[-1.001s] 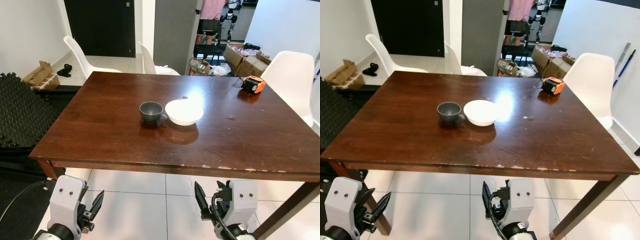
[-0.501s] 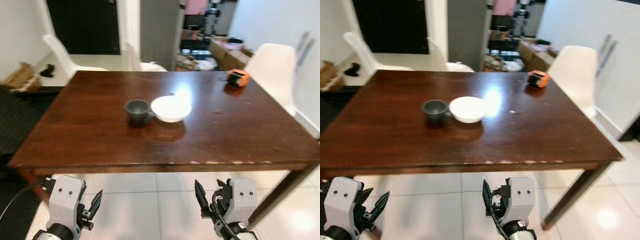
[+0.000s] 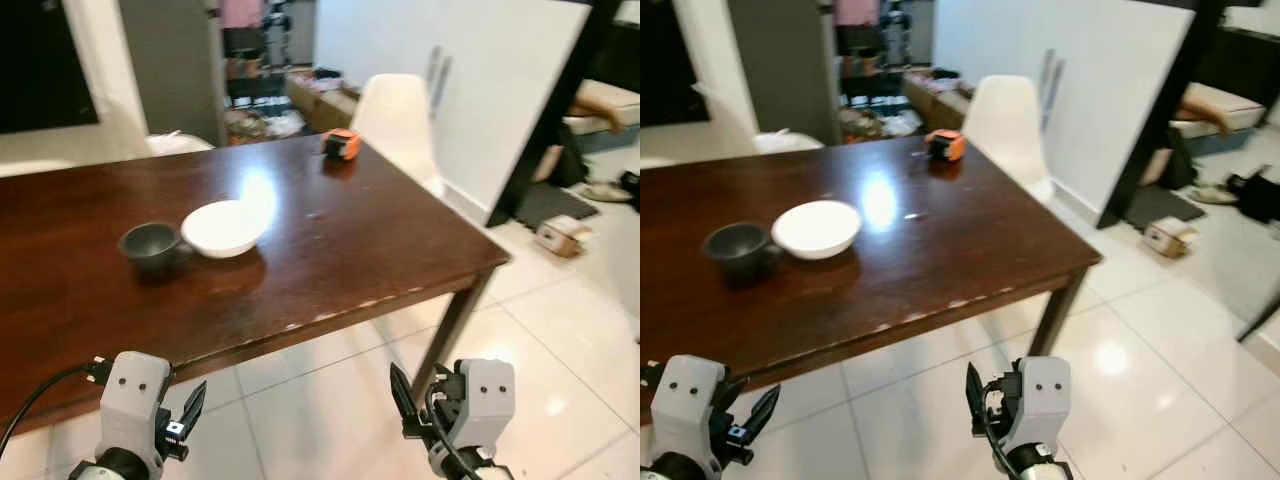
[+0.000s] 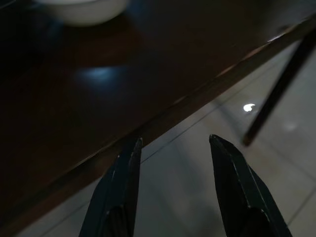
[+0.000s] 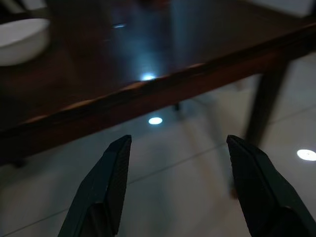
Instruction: Setting the table
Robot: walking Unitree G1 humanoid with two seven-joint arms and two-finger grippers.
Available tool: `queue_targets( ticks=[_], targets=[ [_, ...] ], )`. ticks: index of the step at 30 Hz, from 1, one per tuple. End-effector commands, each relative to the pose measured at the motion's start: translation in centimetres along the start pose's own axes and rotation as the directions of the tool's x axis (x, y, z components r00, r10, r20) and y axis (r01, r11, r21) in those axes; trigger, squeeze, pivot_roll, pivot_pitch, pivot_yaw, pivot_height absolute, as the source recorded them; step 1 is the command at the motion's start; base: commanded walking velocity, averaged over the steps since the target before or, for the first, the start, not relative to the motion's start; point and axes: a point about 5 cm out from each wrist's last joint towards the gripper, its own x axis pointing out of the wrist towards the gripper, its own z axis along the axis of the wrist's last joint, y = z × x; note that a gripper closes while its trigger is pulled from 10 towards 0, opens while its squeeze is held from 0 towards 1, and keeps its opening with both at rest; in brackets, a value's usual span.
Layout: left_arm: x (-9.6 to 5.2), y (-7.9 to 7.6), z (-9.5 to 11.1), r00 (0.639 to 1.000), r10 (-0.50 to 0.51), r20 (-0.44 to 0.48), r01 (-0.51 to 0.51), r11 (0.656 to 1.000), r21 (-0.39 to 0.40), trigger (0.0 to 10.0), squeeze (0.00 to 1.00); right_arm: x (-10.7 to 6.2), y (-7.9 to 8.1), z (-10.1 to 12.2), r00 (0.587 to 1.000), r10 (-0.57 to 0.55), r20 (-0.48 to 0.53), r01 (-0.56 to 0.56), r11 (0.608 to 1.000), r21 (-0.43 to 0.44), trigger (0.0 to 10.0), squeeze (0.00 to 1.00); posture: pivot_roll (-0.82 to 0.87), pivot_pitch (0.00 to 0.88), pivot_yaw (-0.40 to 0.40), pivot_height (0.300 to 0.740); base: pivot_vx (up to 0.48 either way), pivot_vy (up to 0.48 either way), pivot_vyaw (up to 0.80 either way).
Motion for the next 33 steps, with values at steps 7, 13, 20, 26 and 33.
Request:
queue_targets(
  ticks=[7,13,20,26,33],
  targets=[
    [-0.28,0.2,-0.84,0.999,0.016,-0.038,-0.016,1.0,0.008,10.0,0.0,-0.36,-0.31,-0.61,0.999,-0.016,-0.031,0.016,1.0,-0.002,10.0,0.0,0.03,0.154,0.061,0.74,0.0,0.0,-0.8],
    [-0.27,0.25,-0.9,0.999,0.017,-0.038,-0.017,1.0,0.009,10.0,0.0,-0.39,-0.31,-0.66,0.999,-0.018,-0.035,0.018,1.0,-0.001,10.0,0.0,0.03,0.155,0.062,0.74,0.0,0.0,-0.8],
    [-0.27,0.27,-0.92,0.999,0.018,-0.038,-0.017,1.0,0.009,10.0,0.0,-0.39,-0.3,-0.66,0.999,-0.018,-0.036,0.018,1.0,0.001,10.0,0.0,0.03,0.156,0.061,0.74,0.0,0.0,-0.8],
    [-0.28,0.28,-0.95,0.999,0.018,-0.039,-0.017,1.0,0.009,10.0,0.0,-0.39,-0.28,-0.66,0.999,-0.019,-0.036,0.019,1.0,0.0,10.0,0.0,0.03,0.156,0.062,0.74,0.0,0.0,-0.8],
    [-0.29,0.27,-0.99,0.999,0.019,-0.039,-0.018,1.0,0.01,10.0,0.0,-0.4,-0.3,-0.66,0.999,-0.019,-0.036,0.019,1.0,0.001,10.0,0.0,0.03,0.156,0.062,0.74,0.0,0.0,-0.8]
  ],
)
